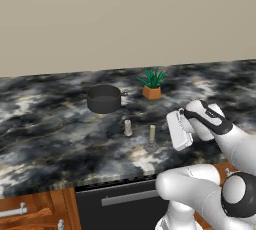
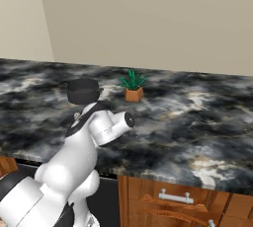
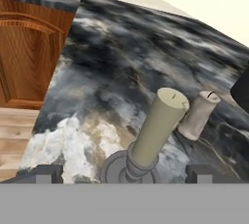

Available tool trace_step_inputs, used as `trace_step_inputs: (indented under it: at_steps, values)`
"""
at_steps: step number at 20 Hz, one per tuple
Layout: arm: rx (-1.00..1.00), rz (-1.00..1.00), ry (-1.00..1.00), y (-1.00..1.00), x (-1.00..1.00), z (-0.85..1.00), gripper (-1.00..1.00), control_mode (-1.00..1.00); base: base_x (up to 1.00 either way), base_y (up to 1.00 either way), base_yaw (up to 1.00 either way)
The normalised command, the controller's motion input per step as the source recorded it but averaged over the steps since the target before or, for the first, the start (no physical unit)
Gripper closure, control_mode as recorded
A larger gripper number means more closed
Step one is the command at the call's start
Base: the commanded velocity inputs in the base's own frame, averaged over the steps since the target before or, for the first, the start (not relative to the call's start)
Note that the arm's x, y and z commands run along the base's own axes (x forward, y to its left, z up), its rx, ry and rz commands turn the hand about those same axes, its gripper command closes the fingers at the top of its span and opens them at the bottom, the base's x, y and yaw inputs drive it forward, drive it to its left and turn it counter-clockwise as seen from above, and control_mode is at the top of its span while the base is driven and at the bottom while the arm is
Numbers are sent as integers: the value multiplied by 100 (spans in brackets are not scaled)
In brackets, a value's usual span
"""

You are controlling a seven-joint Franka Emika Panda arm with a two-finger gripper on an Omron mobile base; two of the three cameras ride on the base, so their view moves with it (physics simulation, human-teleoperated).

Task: Pick the candle and candle from the dining table and place them in the open cabinet. Close the cabinet after placing the objects.

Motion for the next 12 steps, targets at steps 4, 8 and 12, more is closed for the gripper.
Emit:
trace_step_inputs:
  at_steps: [4, 8, 12]
  values:
    - [1, 1, 0, 1, 21, -3, -100, -100, 0, 0, 0]
    - [4, 1, 0, 0, 12, -9, -100, -100, 0, 0, 0]
    - [9, 3, 0, 3, 10, -22, -100, -100, 0, 0, 0]
